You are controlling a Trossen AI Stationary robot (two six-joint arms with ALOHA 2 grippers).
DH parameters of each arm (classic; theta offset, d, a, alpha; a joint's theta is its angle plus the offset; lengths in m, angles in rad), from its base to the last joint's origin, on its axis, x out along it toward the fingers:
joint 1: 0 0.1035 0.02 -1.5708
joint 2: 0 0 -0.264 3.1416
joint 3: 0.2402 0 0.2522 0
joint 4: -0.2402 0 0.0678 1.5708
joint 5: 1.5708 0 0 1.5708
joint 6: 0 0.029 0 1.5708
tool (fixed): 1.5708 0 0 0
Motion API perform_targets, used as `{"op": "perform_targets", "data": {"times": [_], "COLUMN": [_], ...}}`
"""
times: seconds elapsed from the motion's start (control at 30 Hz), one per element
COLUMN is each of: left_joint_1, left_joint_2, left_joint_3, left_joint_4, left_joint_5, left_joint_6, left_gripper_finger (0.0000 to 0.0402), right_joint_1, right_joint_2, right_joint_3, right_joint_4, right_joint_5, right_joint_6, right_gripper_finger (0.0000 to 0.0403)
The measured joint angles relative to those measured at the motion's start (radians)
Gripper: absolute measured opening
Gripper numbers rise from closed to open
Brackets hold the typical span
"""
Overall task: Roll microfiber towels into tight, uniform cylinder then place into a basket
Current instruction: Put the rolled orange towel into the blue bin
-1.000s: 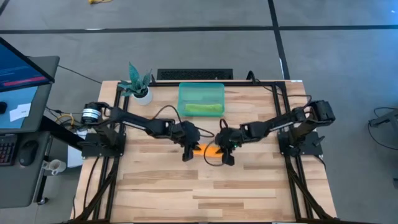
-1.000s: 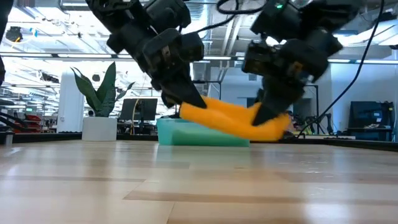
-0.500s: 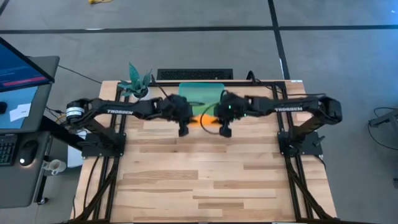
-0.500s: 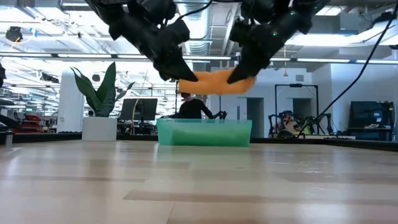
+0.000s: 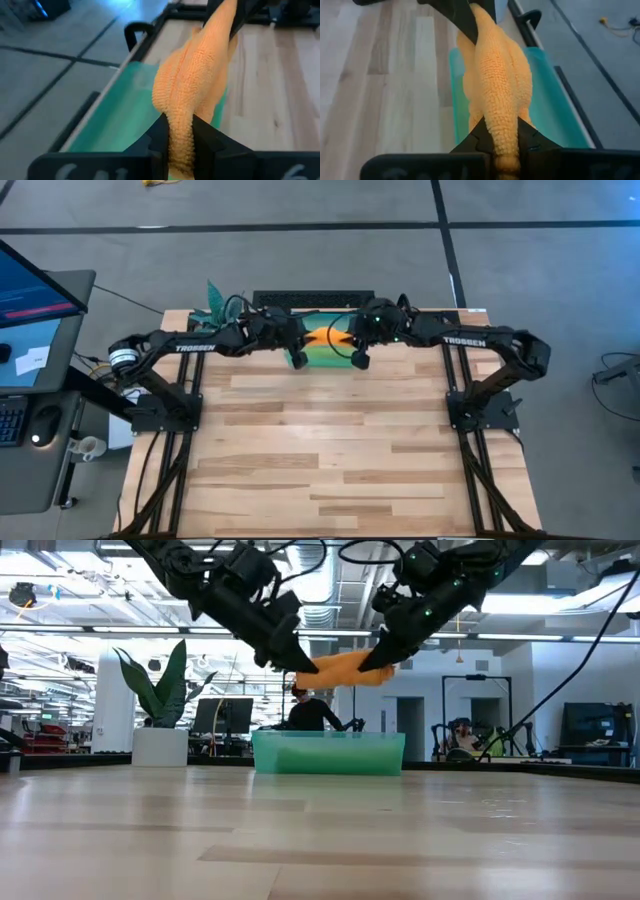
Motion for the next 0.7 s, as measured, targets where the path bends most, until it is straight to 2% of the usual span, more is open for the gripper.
{"op": "perform_targets", "data": {"times": [0.23,0.4,0.57,0.7], "left_joint_1": [0.031,0.064,0.096,0.120], "left_joint_2": [0.064,0.090,0.104,0.153], "left_joint_3": [0.002,-0.002,-0.003,-0.003], "left_joint_4": [0.064,0.090,0.080,0.128], "left_joint_5": [-0.039,-0.039,-0.085,-0.098], "left_joint_6": [0.095,0.099,0.137,0.153], "left_gripper_finger": [0.0036,0.0036,0.0036,0.0036], "right_joint_1": [-0.047,-0.077,-0.105,-0.135], "right_joint_2": [0.021,0.113,0.216,0.278], "right_joint_3": [0.000,0.001,0.005,0.051], "right_joint_4": [0.057,0.083,0.186,0.160], "right_joint_5": [-0.008,-0.010,-0.015,-0.022], "right_joint_6": [-0.026,-0.028,-0.067,-0.075], "right_gripper_finger": [0.0043,0.0043,0.0044,0.0044]}}
